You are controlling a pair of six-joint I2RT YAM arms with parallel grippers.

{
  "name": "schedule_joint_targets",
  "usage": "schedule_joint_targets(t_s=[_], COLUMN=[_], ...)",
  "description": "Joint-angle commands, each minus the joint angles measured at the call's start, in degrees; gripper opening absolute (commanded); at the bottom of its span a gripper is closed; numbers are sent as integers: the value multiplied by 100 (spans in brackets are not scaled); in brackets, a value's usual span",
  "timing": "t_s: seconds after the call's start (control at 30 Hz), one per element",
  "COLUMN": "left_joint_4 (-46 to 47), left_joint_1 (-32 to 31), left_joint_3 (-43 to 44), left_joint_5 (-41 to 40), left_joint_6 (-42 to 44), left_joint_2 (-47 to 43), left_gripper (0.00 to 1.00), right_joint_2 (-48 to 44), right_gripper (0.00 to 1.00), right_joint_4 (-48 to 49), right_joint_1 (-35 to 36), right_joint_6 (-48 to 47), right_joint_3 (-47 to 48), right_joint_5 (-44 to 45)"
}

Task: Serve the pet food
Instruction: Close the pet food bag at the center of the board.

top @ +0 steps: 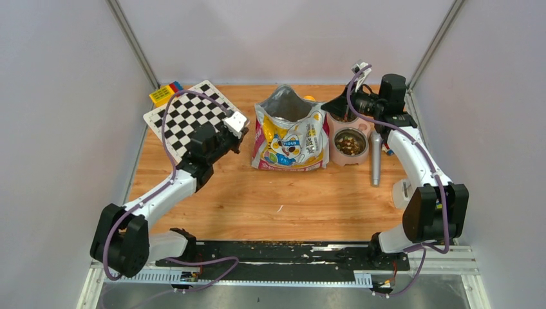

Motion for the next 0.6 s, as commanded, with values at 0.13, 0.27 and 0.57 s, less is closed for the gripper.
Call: schedule_joint_targets(t_s=[0.13, 0.27, 0.57], left_joint_4=[484, 209, 113], left_joint_1=[440, 140, -350], left_joint_3=[-151, 91, 379], left_joint_5=[1322, 1827, 1588], left_joint_6=[-523, -209, 240], left_joint_2=[-106, -6, 454], left_gripper=[23, 50, 59], right_joint_2=[-90, -84, -69], right_gripper=[0, 0, 0], right_joint_4=[587, 595, 596], right_joint_1=[12, 11, 18], right_joint_6=[289, 290, 330], right_joint_3=[65, 64, 51], right_joint_5=[-255, -224, -271])
